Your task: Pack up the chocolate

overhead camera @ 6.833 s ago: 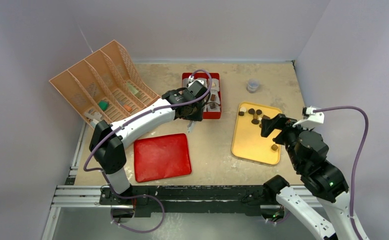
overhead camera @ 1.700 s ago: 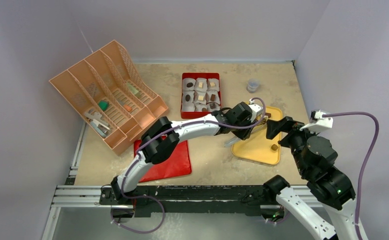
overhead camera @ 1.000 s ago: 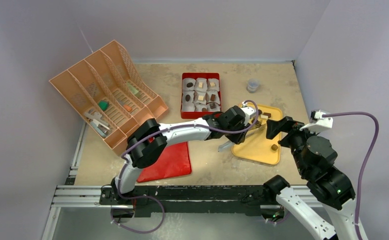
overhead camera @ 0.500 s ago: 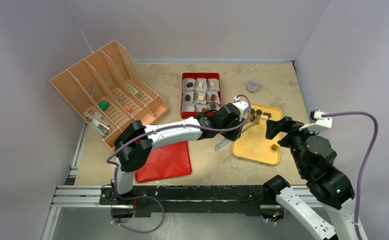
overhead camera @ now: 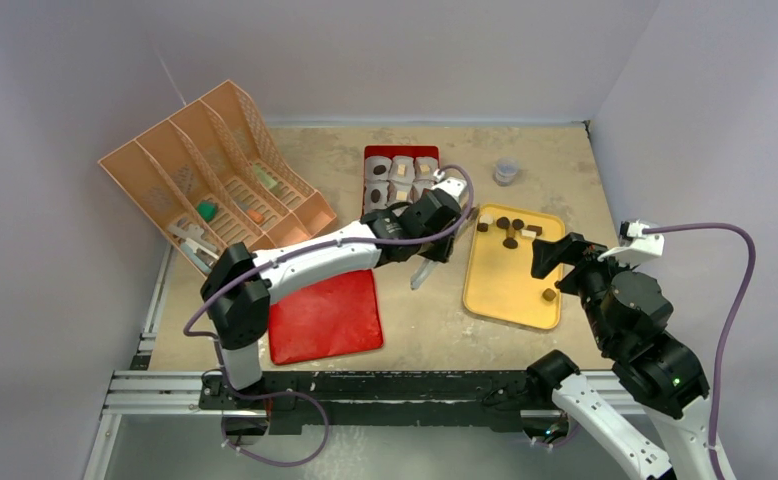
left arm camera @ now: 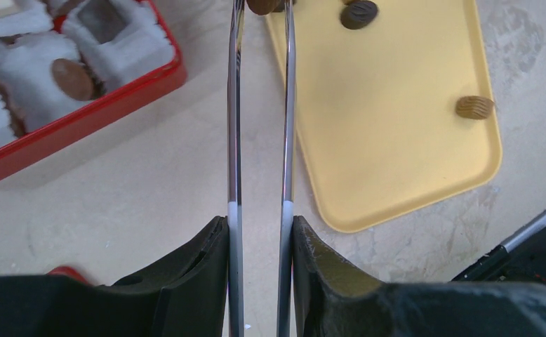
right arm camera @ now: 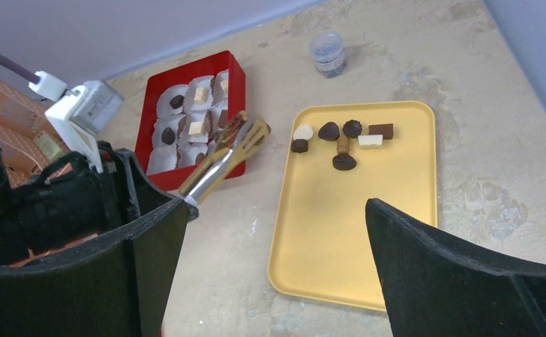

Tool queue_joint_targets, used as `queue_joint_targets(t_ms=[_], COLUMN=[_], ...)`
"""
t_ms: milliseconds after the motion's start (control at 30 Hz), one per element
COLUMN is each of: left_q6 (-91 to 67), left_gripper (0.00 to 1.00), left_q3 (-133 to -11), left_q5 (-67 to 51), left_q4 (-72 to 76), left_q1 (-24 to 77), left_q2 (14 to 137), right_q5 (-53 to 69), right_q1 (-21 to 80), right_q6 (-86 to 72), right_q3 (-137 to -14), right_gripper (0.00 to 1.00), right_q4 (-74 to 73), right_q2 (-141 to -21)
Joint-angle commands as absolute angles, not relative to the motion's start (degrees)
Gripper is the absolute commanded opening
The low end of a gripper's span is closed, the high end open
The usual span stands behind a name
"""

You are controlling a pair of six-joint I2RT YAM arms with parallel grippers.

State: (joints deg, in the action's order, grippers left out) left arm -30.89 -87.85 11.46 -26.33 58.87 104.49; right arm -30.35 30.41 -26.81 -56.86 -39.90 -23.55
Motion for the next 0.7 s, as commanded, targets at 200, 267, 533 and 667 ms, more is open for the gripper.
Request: queue_joint_targets(t_ms=[200, 267, 533, 667], left_q6=[-36.9, -37.4, -40.1, -40.9], left_gripper=[0.21, 0.21, 0.21, 0.21], left_q3=[-86.7, -86.4, -86.2, -85.7], left_q5=[16.6, 17.6, 21.4, 22.6], left_q4=[-31.3, -32.9, -39.7, -42.2], left_q1=[51.8, 50.8, 48.4, 47.7], left_q2=[95.2, 94.4, 92.4, 91.7], right_q5=[-30.0, -30.0, -29.7, -29.5], right_q1=[30.5, 30.4, 30.4, 30.4], right_q6=[-26.3, -26.3, -26.5, -26.5], right_q3=[-56.6, -56.5, -56.1, -55.8], right_gripper=[0.99, 0.99, 0.99, 0.99], right_q4=[-36.8, -36.7, -36.4, -36.2], right_q2=[-24.8, -24.8, -25.0, -25.0])
